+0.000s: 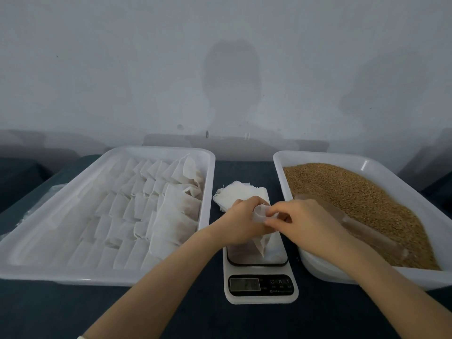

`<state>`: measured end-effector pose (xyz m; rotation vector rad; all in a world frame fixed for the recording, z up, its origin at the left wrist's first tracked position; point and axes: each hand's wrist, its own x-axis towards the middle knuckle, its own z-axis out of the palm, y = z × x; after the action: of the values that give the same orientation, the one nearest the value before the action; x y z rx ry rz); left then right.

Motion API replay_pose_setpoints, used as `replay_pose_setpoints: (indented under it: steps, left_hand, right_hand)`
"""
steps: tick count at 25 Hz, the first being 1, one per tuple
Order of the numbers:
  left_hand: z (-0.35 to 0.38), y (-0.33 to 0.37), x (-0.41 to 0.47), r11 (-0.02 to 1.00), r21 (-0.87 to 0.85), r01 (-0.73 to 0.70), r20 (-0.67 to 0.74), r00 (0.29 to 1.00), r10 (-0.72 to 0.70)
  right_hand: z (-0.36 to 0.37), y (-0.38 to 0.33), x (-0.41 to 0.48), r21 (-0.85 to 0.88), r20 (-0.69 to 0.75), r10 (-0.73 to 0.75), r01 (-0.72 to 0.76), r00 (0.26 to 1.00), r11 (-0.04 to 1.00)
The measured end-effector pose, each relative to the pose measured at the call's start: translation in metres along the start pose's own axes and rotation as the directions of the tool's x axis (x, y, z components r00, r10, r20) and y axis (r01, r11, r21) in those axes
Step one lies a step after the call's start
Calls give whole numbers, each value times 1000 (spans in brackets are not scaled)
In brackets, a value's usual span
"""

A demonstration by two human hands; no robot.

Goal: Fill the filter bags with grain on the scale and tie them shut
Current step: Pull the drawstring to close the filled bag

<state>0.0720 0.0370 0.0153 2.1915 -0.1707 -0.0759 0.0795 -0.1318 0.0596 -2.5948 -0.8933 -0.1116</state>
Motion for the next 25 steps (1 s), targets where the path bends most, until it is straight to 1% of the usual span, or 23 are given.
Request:
replay_pose_setpoints:
  steps: [2, 4, 6, 7, 9, 11, 13, 14, 17, 19, 22, 25]
  left_hand:
    - [-1, 1, -1, 1000, 8, 7, 21, 1000, -7]
    - [-8, 3, -4, 1000, 8, 23, 70, 997, -24]
    - [-20, 4, -9, 998, -42, 40, 102, 994, -36]
    - [-26, 4, -12, 995, -89, 53, 83, 996, -46]
    - [-32, 3, -16, 985, -165, 50, -9, 999, -53]
    - [-33, 2, -17, 995, -94, 20, -96, 995, -29]
    - [-33, 3, -17, 999, -32, 28, -146, 989, -32]
    - [-34, 3, -17, 999, -39, 31, -178, 983, -37]
    - [-38, -3, -20, 991, -131, 19, -267, 962, -54]
    - [-38, -6, -22, 991, -128, 33, -278, 958, -67]
    - [-33, -6, -23, 998, -28, 60, -269, 961, -66]
    - [-30, -6, -22, 997, 32, 72, -265, 962, -61]
  right_hand:
    - [6, 5, 5, -10, 2, 27, -27, 1000, 1000]
    - [8, 9, 7, -19, -1, 13, -13, 1000, 1000]
    - [6, 12, 7, 51, -23, 6, -5, 1000, 999]
    - [3, 13, 7, 106, -37, 7, -3, 999, 994]
    - [0, 13, 5, 190, -50, 3, 6, 999, 982]
    - [-2, 12, 7, 220, -61, -15, 28, 998, 975]
    - [-3, 11, 7, 242, -90, -21, 43, 996, 969]
    - [-4, 11, 8, 260, -113, -23, 52, 993, 964]
    - [-2, 11, 9, 317, -191, -38, 98, 981, 943]
    - [4, 13, 9, 334, -195, -45, 110, 980, 936]
    - [18, 16, 8, 300, -140, -47, 88, 989, 950]
    - [25, 22, 3, 276, -181, -80, 128, 980, 953]
